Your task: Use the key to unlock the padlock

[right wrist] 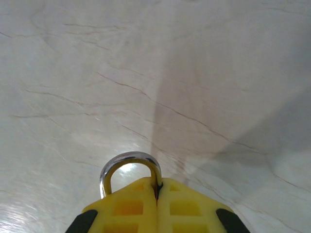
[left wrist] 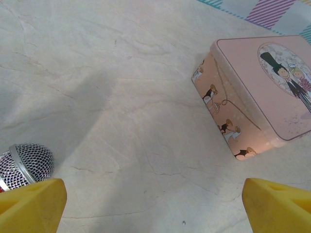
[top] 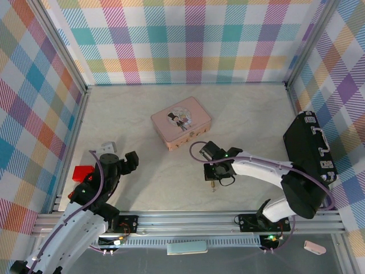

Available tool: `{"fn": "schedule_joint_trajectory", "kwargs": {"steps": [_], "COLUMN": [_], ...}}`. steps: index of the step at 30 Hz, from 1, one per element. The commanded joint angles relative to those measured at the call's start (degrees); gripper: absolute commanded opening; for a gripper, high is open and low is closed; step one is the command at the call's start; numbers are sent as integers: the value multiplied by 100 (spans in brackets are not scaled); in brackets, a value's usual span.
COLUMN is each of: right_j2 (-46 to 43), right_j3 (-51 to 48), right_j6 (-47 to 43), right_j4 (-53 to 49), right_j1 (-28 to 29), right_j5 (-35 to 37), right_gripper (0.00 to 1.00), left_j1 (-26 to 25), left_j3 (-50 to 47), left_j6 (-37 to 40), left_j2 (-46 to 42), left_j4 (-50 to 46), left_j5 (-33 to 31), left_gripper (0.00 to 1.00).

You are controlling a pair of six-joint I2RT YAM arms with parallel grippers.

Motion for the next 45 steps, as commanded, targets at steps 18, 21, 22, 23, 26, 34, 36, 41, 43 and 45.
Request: {"fn": "schedule_joint_trajectory", "kwargs": {"steps": [18,21,22,23,26,34,36,41,43,45], "right_j2": [835,768,752,732,644,-278,-647,-1496,-1756,-1973], "right_j3": [751,745,743,751,781,1217,1285,1049,770,361], "right_j6": [21,-24,-34,-45,-107,-969,-1337,-2074,-2428,-2801], "right_j4": [136,101,84,65,-1,-725,-748,-75,510,1291], "right_j1": [273,273,273,273,273,273,266,175,58,-132], "right_j5": [-70,-66,-58,-57,-57,726,1312,2822,3108,3249], "right_gripper": [12,18,18,19,21,32,39,72,86,95], "left_j1": [44,39,36,36,36,37,36,40,36,45], "left_j3": [-69,-56,-48,-39,18,317,457,725,765,790], "left_j6": [-19,-32,-34,-35,-26,43,64,180,284,468], "left_j2": [-206,-183,-163,-141,-62,390,578,1215,1503,1858], "left_j4": [-132,-96,-91,-76,-44,138,234,678,973,1342], "left_j5": [-122,-101,-90,-85,-68,-276,-543,-1593,-2058,-2498], "left_gripper": [94,94,94,94,94,100,100,100,100,100]}}
